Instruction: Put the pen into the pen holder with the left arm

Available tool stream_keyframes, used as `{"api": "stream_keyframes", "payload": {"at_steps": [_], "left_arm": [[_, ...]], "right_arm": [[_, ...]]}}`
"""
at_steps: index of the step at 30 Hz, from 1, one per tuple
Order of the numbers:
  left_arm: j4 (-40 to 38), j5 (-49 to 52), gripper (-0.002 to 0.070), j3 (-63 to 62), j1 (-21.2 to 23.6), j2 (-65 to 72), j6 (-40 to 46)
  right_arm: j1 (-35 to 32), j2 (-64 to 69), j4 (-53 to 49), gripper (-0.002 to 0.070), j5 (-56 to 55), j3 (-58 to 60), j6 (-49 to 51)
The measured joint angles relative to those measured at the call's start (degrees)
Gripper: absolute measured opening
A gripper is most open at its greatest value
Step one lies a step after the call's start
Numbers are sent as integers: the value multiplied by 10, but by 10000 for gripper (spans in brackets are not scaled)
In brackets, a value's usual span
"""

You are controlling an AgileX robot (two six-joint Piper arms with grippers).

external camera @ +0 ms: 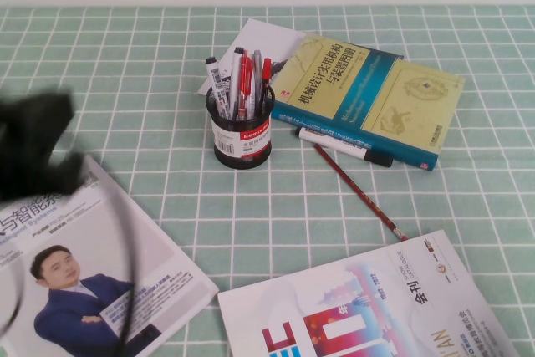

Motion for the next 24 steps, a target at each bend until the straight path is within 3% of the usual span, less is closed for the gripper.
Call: {"api": "stream_keyframes", "payload": {"at_steps": [6, 16, 21, 24], "left_arm": [[28, 48, 0, 90, 0, -122, -27], [65, 44, 0, 126, 0, -182, -77], [76, 9, 0, 173, 6, -220, -62], [39, -1, 0, 214, 40, -271, -16]], "right_arm": [[0, 0, 0, -20, 0, 0, 0], [0, 0, 0, -20, 0, 0, 0], [0, 0, 0, -20, 0, 0, 0], [0, 0, 0, -20, 0, 0, 0]]}}
